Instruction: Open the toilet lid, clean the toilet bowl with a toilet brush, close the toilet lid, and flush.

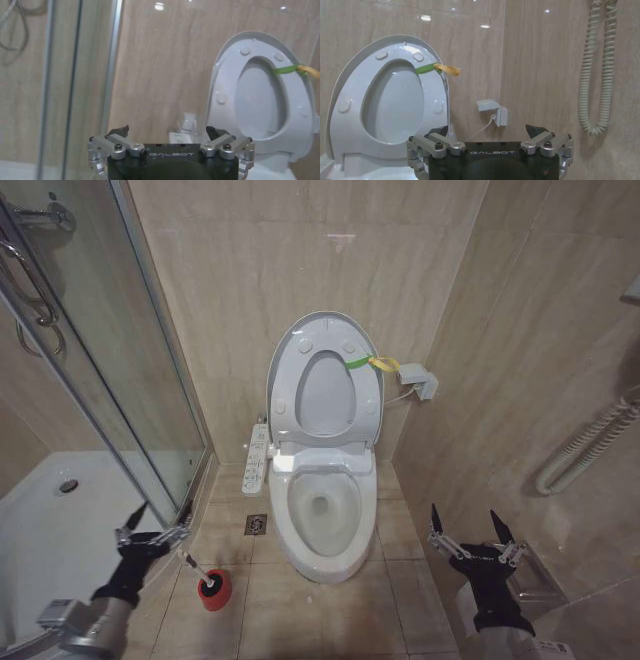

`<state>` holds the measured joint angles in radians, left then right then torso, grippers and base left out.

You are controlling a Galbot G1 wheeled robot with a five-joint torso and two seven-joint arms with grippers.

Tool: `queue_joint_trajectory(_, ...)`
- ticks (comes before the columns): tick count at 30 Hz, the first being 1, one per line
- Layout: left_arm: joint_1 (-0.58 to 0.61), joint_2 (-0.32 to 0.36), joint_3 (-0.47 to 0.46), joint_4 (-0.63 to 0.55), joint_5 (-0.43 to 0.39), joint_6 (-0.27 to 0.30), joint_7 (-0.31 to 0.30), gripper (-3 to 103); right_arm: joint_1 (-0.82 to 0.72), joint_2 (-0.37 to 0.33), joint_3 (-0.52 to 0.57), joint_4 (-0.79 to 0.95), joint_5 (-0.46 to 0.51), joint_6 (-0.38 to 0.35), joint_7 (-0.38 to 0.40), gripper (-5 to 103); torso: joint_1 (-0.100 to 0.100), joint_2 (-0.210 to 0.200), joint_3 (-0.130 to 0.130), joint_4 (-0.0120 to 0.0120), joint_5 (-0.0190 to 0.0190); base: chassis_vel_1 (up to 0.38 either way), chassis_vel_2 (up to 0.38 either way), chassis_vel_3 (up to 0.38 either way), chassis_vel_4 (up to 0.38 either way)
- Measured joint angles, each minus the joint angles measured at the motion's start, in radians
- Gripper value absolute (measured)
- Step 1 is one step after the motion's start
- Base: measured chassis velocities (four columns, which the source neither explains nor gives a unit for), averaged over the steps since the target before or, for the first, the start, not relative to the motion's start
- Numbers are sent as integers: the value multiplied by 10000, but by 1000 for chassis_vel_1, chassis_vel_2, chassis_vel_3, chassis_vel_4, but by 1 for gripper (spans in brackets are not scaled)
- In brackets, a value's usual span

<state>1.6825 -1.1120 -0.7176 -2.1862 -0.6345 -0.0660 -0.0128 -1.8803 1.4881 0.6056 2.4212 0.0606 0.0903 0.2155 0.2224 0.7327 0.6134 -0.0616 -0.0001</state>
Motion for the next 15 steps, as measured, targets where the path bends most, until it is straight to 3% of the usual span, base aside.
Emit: queue_joint_trajectory(15,-1131,100,1339,641,391,130,75,99,0,0,0,0,0,0,0,100,-7,-15,-9,0,2,0,0,0,0)
